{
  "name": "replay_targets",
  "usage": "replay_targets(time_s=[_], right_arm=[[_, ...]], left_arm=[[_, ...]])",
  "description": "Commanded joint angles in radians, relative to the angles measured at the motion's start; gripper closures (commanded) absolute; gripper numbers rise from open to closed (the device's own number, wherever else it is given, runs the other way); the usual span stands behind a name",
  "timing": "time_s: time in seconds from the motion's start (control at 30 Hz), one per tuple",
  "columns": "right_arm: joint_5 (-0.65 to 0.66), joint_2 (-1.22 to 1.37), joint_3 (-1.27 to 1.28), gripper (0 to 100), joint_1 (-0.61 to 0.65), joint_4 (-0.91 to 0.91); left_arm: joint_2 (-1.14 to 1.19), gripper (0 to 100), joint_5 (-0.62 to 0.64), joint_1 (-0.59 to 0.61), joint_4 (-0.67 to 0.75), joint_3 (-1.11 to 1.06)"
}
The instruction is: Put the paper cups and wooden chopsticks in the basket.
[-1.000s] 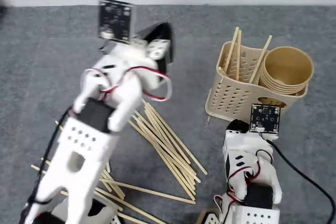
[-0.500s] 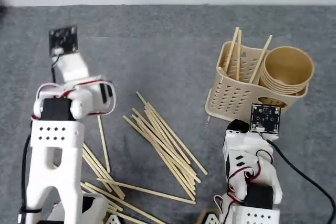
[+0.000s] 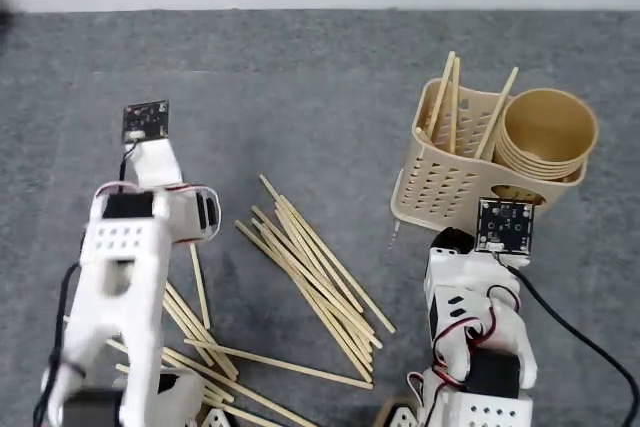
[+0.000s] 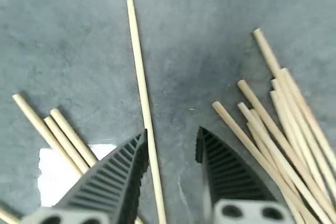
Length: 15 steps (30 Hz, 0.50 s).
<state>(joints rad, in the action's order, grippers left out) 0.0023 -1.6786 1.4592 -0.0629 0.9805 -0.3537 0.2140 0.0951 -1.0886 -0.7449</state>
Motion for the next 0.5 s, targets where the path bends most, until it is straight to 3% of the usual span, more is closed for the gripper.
replay_targets(time_s=[0.0,0.47], right_arm=[[-0.012,-0.010,-0.020,98.9,0.024,-0.018],[-0.012,-0.010,-0.020,98.9,0.024,-0.019]], left_arm=[[0.160,86,0.037,0.005,-0.014,0.142],[0.555,86,0.038,0.106,-0.025,0.387]])
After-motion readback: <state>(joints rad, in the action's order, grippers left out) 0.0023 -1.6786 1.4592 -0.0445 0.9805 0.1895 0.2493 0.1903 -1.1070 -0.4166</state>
